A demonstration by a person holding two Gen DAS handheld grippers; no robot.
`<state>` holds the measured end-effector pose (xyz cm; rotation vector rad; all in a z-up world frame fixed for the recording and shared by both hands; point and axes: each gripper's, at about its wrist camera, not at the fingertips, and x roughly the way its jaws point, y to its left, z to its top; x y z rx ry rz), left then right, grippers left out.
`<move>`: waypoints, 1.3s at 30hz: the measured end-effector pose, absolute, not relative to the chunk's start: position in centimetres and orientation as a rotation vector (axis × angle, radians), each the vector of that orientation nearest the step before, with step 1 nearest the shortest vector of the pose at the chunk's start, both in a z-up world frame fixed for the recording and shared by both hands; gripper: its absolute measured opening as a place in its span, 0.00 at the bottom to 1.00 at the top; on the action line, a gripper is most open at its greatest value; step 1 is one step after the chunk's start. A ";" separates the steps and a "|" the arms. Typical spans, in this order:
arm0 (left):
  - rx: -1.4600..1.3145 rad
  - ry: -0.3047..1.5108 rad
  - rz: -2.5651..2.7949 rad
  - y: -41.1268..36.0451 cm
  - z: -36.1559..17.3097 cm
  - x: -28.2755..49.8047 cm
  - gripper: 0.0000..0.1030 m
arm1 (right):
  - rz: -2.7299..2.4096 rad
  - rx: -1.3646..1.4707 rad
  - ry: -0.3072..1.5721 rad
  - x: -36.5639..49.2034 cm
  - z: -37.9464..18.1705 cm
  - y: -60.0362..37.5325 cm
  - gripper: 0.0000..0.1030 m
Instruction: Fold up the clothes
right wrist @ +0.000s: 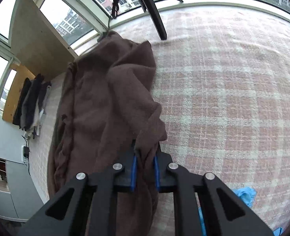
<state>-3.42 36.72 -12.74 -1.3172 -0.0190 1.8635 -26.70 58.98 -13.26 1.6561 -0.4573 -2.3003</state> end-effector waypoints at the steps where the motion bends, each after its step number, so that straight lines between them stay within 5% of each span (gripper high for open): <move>1: -1.314 -0.081 1.856 35.7 -12.5 -3.5 0.06 | -2.318 1.684 -0.445 -26.8 -12.8 58.9 0.13; 14: -1.372 -0.442 1.943 27.2 -14.9 -4.4 0.06 | -2.444 1.744 0.088 -28.4 -7.5 46.7 0.10; 24: -1.460 -0.598 2.102 19.9 -16.6 -3.5 0.07 | -2.323 1.764 0.196 -31.4 -11.1 35.5 0.13; 27: -1.549 -0.594 2.097 19.2 -17.6 -3.5 0.09 | -2.163 1.810 0.134 -32.1 -12.9 33.1 0.26; 32: -1.527 -0.527 2.137 18.1 -14.5 -2.9 0.21 | -2.136 1.640 -0.091 -30.2 -7.8 36.5 0.27; 39: -1.397 -0.317 2.150 19.5 -8.3 -7.5 0.22 | -2.322 1.421 -0.310 -25.7 0.6 48.4 0.27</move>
